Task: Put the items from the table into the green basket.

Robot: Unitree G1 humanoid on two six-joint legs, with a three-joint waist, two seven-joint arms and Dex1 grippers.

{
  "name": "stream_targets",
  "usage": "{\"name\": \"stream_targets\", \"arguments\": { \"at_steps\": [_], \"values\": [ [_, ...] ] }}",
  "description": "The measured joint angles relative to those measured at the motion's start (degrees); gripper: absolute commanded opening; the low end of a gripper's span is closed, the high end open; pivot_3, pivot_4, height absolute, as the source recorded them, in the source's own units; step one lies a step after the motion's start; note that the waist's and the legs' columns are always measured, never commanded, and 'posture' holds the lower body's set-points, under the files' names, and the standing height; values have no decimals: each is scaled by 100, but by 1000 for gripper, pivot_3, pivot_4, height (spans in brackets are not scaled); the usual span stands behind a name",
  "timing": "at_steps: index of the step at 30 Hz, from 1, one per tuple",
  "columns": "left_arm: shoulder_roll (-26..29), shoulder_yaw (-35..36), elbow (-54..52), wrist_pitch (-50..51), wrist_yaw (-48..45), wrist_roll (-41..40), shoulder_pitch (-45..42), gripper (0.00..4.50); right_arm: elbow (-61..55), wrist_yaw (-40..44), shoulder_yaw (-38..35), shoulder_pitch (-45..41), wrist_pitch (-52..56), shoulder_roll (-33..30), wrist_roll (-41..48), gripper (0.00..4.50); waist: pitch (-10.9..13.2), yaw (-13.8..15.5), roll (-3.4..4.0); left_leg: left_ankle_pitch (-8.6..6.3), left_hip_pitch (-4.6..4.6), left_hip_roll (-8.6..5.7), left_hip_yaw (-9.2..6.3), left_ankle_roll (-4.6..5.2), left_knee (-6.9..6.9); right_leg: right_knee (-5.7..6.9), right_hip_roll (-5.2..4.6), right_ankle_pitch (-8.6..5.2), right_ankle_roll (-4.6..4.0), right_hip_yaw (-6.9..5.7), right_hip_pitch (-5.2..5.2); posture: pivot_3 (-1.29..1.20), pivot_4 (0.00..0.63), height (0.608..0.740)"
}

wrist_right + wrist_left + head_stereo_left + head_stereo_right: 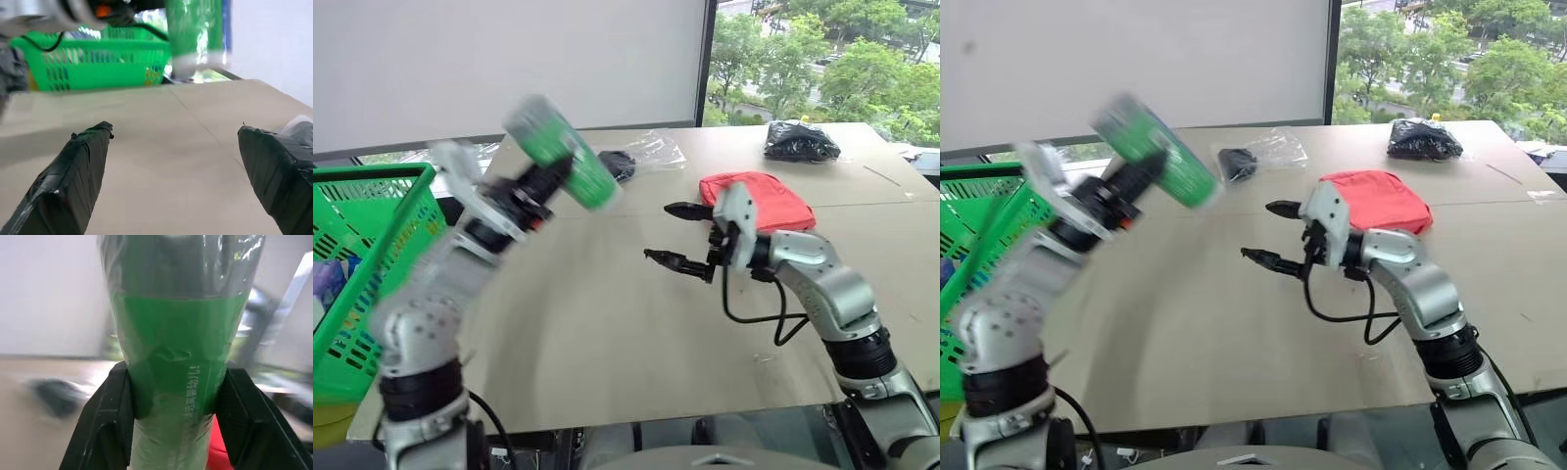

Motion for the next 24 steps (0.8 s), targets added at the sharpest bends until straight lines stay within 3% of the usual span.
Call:
{"name": "stream_targets", "arguments": {
  "at_steps": [2,4,5,6,13,20,24],
  "values": [
    [648,211,293,-165,225,768,-33,1733,4,160,-205,-139,155,-108,318,4437,0,-19,0,0,3,0,9,-1,-8,-8,-2,0,0,-2,-1,68,0,740],
    [1731,305,856,-477,353,2174,468,1733,151,353,-522,-309,394,-123,866,4437,3,-60,-5,-1,4,0,26,-2,-24,-11,-7,0,0,1,-10,72,0,740],
    [1850,331,995,-479,382,2391,540,1733,168,372,-602,-316,412,-137,943,4437,3,-52,-5,-1,4,-1,28,-2,-30,-13,-11,0,0,1,-10,73,0,740],
    [2258,376,1279,-665,420,3118,1011,1733,310,385,-708,-438,493,-110,1129,4437,5,-47,-12,-1,2,2,33,-3,-34,-11,-21,0,1,0,-19,75,0,740],
    [2575,651,2526,-1425,-34,4534,2029,1733,497,365,-870,-688,511,-13,1373,4437,2,73,-19,-2,-9,8,25,-6,-45,-14,-91,0,0,-12,-27,77,0,740],
    [2472,770,3478,-1814,-241,4863,1957,1733,539,390,-869,-689,510,-44,1378,4437,-6,47,-37,-2,-15,0,19,-8,-50,-14,-127,2,-2,-16,-30,61,0,740],
    [2257,959,3624,-1694,-154,4865,1709,3566,511,391,-870,-689,554,-62,1489,4500,-14,29,-48,-16,-17,-1,18,-31,-61,-16,-135,3,-3,-17,-34,58,0,740]
  ]
}}
